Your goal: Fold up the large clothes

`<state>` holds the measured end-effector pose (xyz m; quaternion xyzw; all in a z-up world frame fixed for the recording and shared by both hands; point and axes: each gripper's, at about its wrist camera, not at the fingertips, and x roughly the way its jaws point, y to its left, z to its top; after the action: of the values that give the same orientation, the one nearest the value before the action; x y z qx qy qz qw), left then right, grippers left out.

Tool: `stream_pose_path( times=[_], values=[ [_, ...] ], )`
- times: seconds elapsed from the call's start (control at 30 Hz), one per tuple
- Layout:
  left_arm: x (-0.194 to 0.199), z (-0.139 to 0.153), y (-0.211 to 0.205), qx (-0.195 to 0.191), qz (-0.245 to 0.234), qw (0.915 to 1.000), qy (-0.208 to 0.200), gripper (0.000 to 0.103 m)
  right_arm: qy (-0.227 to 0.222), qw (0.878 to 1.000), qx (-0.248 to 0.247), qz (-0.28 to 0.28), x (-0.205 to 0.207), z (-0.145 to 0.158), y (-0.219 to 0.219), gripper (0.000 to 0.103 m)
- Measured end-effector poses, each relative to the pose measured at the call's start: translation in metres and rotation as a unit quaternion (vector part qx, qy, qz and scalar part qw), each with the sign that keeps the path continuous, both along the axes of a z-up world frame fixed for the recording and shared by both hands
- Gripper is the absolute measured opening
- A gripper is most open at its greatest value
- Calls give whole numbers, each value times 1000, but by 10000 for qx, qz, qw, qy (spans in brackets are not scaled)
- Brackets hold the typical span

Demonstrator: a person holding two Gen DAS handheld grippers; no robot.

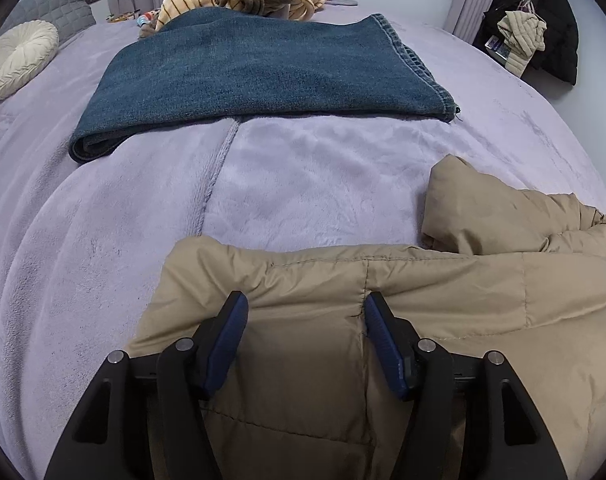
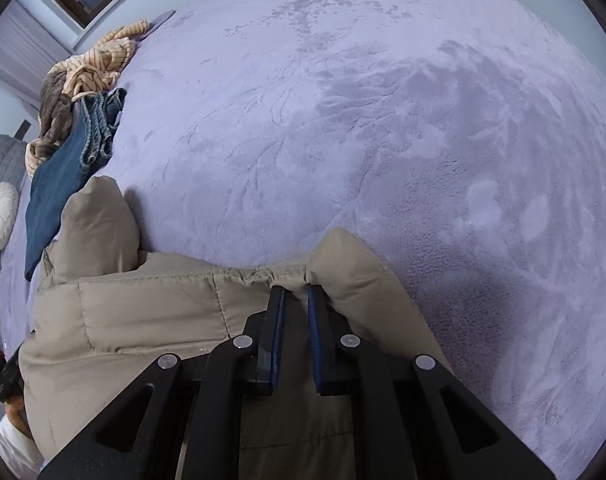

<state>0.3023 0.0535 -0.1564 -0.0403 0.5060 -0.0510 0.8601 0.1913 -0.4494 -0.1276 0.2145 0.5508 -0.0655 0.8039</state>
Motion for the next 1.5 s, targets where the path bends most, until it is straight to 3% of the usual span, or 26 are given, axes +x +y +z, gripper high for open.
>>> stream_pose_path(
  times=[0.2, 0.3, 0.33, 0.37, 0.43, 0.53, 0.63, 0.7, 0.87, 1.1, 1.17, 1.5],
  values=[
    [-12, 24, 14, 1, 292, 9995, 103, 67, 41, 9998, 102, -160, -1, 17, 0, 17],
    [-26, 39, 24, -52, 330, 9993, 141, 67, -51, 9999, 119, -34, -12, 35, 6, 30],
    [-31, 43, 28, -95, 353, 9992, 167, 70, -95, 9999, 141, -14, -18, 41, 7, 37],
    [-37, 47, 32, -116, 411, 9989, 190, 86, -141, 9997, 187, -9, -24, 47, 8, 41],
    [-52, 55, 38, -134, 589, 9980, 166, 96, -199, 9994, 265, -37, -35, 55, 10, 41],
    [-70, 61, 44, -182, 674, 9973, 248, 96, -218, 9988, 415, -101, -53, 64, 11, 42],
    [-88, 62, 43, -147, 669, 9969, 386, 97, -225, 9982, 549, -121, -71, 69, 15, 50],
    [-98, 62, 41, -98, 657, 9966, 480, 103, -229, 9975, 647, -143, -83, 72, 18, 54],
    [-127, 66, 36, -148, 656, 9958, 621, 103, -185, 9963, 826, -139, -114, 80, 28, 64],
    [-157, 69, 30, -162, 580, 9950, 798, 103, -62, 9936, 1087, -301, -156, 82, 37, 68],
    [-165, 68, 27, -118, 529, 9949, 849, 103, -38, 9926, 1162, -340, -167, 82, 40, 82],
    [-192, 52, 29, -258, 622, 9918, 1085, 103, 49, 9879, 1485, -437, -203, 69, 50, 82]
  ],
)
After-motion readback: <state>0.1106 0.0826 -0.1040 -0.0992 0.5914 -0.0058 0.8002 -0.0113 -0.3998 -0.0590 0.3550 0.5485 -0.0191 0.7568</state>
